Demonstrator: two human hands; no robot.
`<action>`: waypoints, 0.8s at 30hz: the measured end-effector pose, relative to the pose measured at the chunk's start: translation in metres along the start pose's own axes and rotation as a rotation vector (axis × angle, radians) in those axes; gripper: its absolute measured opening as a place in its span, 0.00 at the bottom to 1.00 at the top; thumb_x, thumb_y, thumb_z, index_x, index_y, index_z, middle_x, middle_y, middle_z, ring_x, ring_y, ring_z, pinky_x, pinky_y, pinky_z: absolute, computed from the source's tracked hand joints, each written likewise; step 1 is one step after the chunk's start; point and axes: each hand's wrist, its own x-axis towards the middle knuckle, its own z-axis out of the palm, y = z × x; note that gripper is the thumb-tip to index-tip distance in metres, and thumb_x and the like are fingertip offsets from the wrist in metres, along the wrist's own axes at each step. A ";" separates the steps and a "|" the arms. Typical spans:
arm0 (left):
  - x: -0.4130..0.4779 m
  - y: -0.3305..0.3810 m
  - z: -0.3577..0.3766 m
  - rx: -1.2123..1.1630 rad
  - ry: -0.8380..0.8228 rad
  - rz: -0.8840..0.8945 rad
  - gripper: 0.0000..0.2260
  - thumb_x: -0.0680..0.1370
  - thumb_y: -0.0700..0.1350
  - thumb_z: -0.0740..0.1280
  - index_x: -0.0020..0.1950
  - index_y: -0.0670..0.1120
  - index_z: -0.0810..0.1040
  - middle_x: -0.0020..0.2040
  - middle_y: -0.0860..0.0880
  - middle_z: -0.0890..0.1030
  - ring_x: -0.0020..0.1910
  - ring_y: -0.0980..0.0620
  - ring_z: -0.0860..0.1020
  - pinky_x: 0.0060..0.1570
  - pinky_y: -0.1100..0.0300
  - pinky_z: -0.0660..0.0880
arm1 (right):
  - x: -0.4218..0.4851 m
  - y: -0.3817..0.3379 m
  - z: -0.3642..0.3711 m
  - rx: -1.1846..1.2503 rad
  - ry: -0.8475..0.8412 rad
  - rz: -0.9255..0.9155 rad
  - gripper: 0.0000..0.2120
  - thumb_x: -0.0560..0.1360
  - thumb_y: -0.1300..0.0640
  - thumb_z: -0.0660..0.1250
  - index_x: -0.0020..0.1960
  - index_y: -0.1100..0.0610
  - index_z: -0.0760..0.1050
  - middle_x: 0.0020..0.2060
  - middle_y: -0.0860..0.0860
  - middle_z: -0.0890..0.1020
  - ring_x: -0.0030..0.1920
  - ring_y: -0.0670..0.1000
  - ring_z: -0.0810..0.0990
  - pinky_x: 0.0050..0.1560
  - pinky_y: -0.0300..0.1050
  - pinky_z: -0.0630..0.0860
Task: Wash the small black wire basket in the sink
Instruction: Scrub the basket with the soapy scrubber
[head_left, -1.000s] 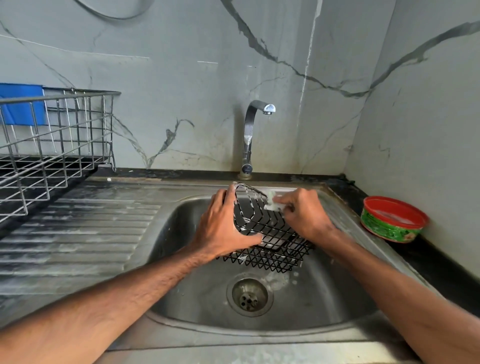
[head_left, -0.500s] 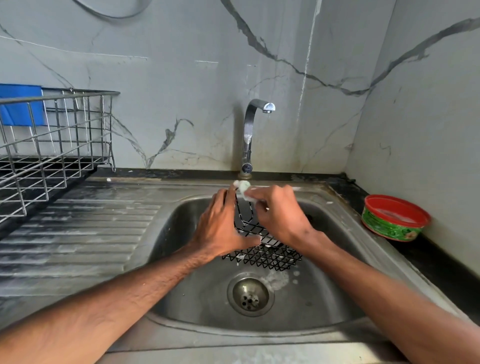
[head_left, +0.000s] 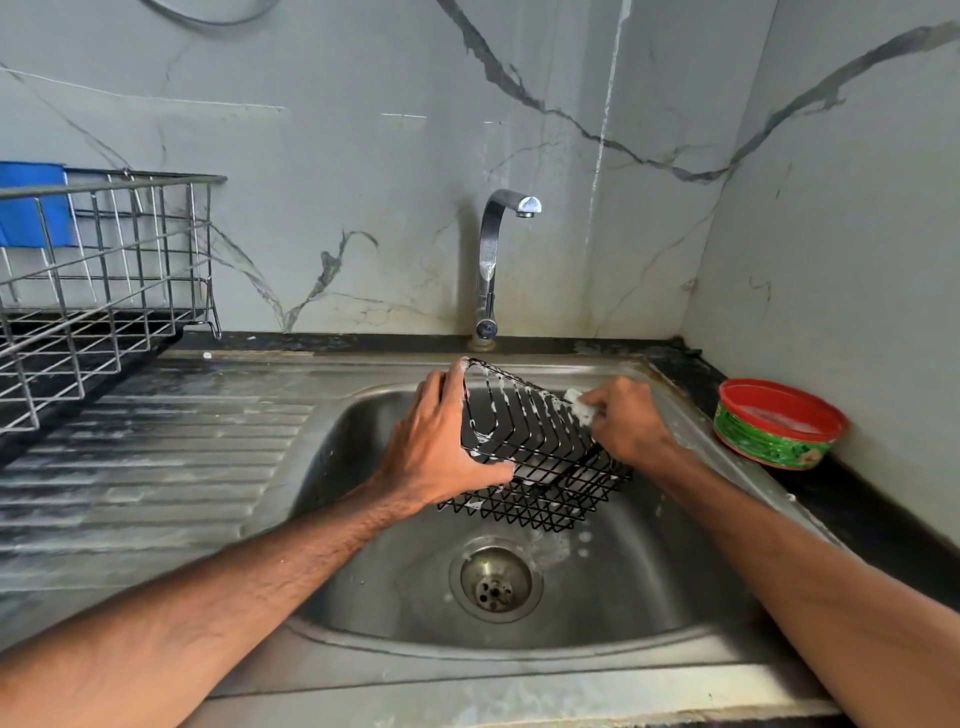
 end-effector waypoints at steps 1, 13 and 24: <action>0.000 -0.001 0.000 0.000 -0.007 -0.006 0.68 0.54 0.79 0.66 0.84 0.48 0.45 0.77 0.40 0.63 0.72 0.44 0.70 0.64 0.41 0.79 | -0.001 -0.004 0.000 -0.011 0.000 -0.003 0.16 0.75 0.73 0.66 0.59 0.63 0.82 0.54 0.58 0.85 0.39 0.49 0.83 0.36 0.38 0.82; 0.001 -0.006 -0.004 -0.073 -0.025 -0.153 0.73 0.51 0.81 0.69 0.85 0.49 0.42 0.81 0.41 0.61 0.78 0.42 0.66 0.71 0.34 0.71 | -0.032 -0.064 -0.006 0.000 0.017 -0.132 0.12 0.69 0.74 0.68 0.46 0.61 0.85 0.40 0.56 0.85 0.38 0.54 0.85 0.40 0.49 0.85; -0.002 0.000 -0.004 -0.087 -0.015 -0.061 0.68 0.59 0.67 0.83 0.85 0.42 0.45 0.75 0.44 0.67 0.71 0.44 0.71 0.67 0.40 0.75 | -0.058 -0.103 0.009 0.034 0.046 -0.471 0.12 0.73 0.74 0.61 0.45 0.63 0.80 0.37 0.59 0.82 0.28 0.46 0.71 0.30 0.35 0.68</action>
